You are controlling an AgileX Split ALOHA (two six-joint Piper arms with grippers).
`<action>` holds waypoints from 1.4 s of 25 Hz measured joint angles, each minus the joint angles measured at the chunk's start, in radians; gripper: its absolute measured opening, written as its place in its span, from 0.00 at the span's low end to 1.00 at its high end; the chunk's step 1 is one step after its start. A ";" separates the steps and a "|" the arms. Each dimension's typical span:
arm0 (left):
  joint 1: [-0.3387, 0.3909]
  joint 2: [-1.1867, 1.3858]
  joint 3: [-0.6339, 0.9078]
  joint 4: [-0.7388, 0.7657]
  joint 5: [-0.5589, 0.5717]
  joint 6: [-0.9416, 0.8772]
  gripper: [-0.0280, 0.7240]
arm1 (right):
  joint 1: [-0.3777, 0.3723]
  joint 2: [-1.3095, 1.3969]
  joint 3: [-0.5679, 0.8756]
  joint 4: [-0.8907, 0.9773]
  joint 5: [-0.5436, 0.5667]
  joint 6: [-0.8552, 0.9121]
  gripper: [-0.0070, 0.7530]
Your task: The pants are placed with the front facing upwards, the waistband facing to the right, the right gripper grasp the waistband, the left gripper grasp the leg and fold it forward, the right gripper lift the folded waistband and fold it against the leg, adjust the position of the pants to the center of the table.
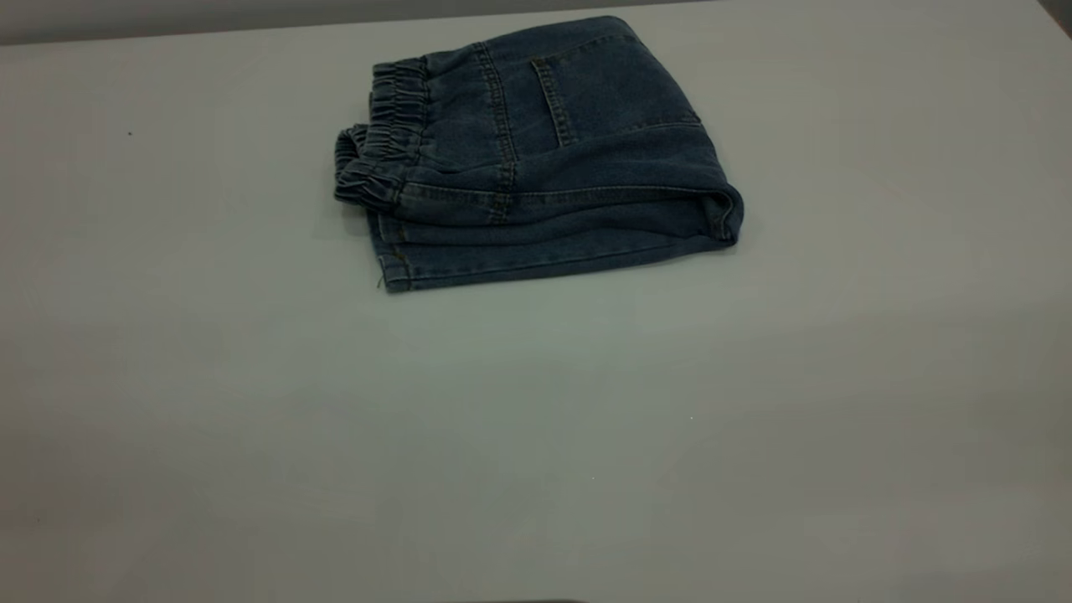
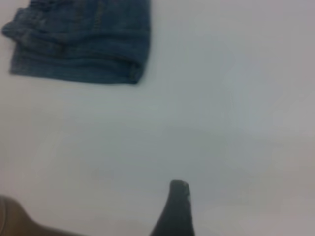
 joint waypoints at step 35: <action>0.119 -0.111 0.000 -0.001 0.014 0.000 0.77 | -0.077 0.000 0.001 -0.120 -0.002 0.156 0.78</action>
